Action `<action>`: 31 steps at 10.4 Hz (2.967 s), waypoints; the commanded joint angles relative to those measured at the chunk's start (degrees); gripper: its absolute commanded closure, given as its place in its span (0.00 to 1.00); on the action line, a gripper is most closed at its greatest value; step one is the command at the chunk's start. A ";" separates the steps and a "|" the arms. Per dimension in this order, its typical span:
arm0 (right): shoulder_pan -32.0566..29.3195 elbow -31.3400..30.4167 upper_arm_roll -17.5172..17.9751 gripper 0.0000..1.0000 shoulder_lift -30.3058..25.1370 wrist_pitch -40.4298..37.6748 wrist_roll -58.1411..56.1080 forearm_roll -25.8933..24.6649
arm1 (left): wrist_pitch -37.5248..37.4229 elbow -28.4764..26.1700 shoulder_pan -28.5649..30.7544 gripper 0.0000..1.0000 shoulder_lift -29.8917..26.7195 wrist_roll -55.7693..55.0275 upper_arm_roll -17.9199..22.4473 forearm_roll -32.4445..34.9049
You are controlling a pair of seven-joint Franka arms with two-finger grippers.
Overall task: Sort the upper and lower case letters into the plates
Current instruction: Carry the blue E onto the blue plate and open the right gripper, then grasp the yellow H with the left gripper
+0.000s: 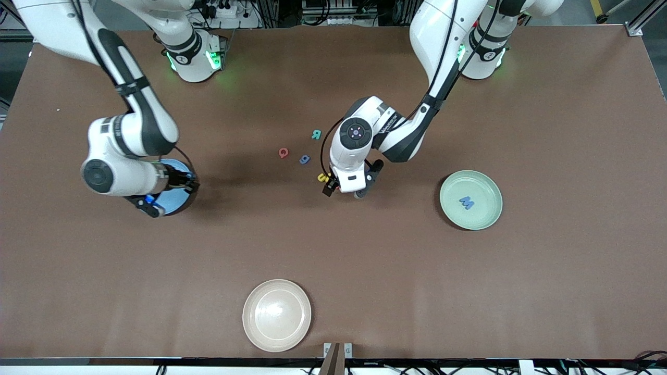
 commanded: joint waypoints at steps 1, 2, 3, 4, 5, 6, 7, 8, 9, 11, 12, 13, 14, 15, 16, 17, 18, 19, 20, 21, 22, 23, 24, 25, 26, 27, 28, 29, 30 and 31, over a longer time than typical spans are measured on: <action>-0.55 -3.87 -2.71 1.00 -0.72 2.37 -11.60 1.09 | 0.25 0.78 -1.19 0.00 1.06 -2.82 0.20 -1.12; -0.82 -6.58 -3.41 1.00 -0.72 5.87 -14.52 1.09 | 0.25 0.87 -1.37 0.00 1.50 -3.44 0.20 -1.21; -0.82 -7.13 -3.77 0.87 -0.28 7.29 -14.72 1.09 | 0.25 0.95 -1.46 0.00 1.94 -4.23 0.20 -1.21; -0.65 -6.88 -3.77 0.47 -0.02 6.96 -14.55 1.00 | 0.25 0.96 -2.33 0.00 2.64 -4.32 0.20 -1.12; -0.30 -6.79 -3.77 0.00 -0.01 6.96 -14.55 0.39 | 0.34 1.04 -2.60 0.00 3.26 -4.32 0.29 -1.12; -0.29 -6.52 -3.77 0.00 -0.01 6.44 -14.37 0.39 | 1.04 1.04 -2.60 0.00 3.53 -4.32 0.29 -1.12; -0.21 -5.39 -3.77 0.00 -0.27 4.43 -13.93 0.39 | 1.48 1.04 -2.60 0.00 3.70 -4.32 0.29 -1.12; -0.03 -2.42 -3.77 0.00 -0.19 -0.46 -13.93 0.47 | 1.75 0.96 -2.69 0.00 3.70 -4.32 0.29 -1.03; -0.03 1.26 -3.77 0.00 -0.02 -5.47 -13.76 0.65 | 1.84 1.04 -2.69 0.00 4.23 -4.24 0.29 -1.03; 0.32 4.63 -3.68 0.00 -0.01 -8.16 -13.84 0.83 | 2.89 1.04 -2.69 0.02 4.93 -4.15 0.29 -1.03; 1.80 5.86 -3.68 0.00 -0.01 -8.16 -13.76 0.83 | 4.02 1.04 -2.69 0.03 5.11 -4.24 0.29 -1.03; 3.47 6.74 -3.68 0.00 -0.01 -7.81 -12.10 0.74 | 4.29 1.04 -2.69 0.05 5.11 -4.24 0.29 -1.03; 4.18 7.53 -3.68 0.00 0.16 -7.46 -7.91 0.74 | 4.65 1.04 -2.69 0.06 5.11 -4.24 0.29 -1.03; 5.84 7.89 -3.68 0.00 0.16 -7.46 -5.43 0.65 | 5.52 1.04 -2.69 0.08 5.20 -4.24 0.29 -1.03; 6.56 8.24 -3.68 0.00 0.08 -7.63 -2.53 0.83 | 5.53 1.13 -2.69 0.10 5.46 -4.24 0.29 -1.03; 7.69 8.24 -3.59 0.00 0.07 -7.72 0.28 0.83 | 5.70 1.13 -2.69 0.11 5.55 -4.24 0.29 -1.03; 10.49 8.16 -3.59 0.00 0.25 -7.63 2.74 0.31 | 5.79 1.13 -2.77 0.12 5.72 -4.24 0.29 -1.03; 10.95 8.33 -3.59 0.00 0.51 -7.63 4.16 0.30 | 6.23 1.13 -2.78 0.13 5.90 -4.24 0.29 -1.03; 11.22 9.38 -3.51 0.00 0.51 -7.72 4.26 0.56 | 6.32 1.31 -2.86 0.13 6.08 -4.24 0.29 -1.03; 11.40 10.95 -3.42 0.00 0.51 -7.98 4.00 0.74 | 6.41 1.39 -2.86 0.15 6.25 -4.24 0.29 -1.03; 12.53 13.06 -3.24 0.00 0.86 -8.07 3.48 0.30 | 6.49 1.40 -2.86 0.19 6.25 -4.24 0.29 -1.03; 12.45 14.91 -3.24 0.00 1.47 -8.25 3.21 0.13 | 6.49 1.40 -2.86 0.32 6.25 -4.15 0.29 -1.03; 12.19 15.27 -3.24 0.00 2.00 -8.16 3.21 0.30 | 6.49 1.40 -2.86 0.49 6.25 -4.06 0.29 -1.03; 12.36 15.71 -3.24 0.00 2.01 -8.16 3.47 0.21 | 6.49 1.40 -2.86 0.78 6.25 -3.54 0.29 -0.95; 12.28 15.71 -3.24 0.00 2.01 -8.16 3.65 0.30 | 6.49 1.40 -2.78 1.00 6.08 -2.58 0.29 -0.77; 12.36 15.71 -3.24 0.00 1.83 -8.25 4.43 0.47 | 6.49 1.40 -2.78 1.00 5.90 -2.04 0.29 -0.77; 12.36 15.71 -3.24 0.00 1.66 -8.25 4.53 0.74 | 6.49 1.48 -2.86 1.00 5.55 -0.82 0.29 -0.68; 12.45 15.71 -3.24 0.00 1.57 -8.07 4.44 0.83 | 6.41 1.48 -2.78 1.00 4.42 -0.72 0.11 -0.42; 12.71 15.89 -3.16 0.00 1.39 -7.98 4.53 1.00 | 6.15 1.57 -2.78 1.00 2.93 -0.72 -0.50 -0.33; 12.80 15.89 -2.63 0.00 0.78 -8.16 4.87 1.09 | 5.88 1.48 -2.51 1.00 1.26 -0.72 -0.76 0.37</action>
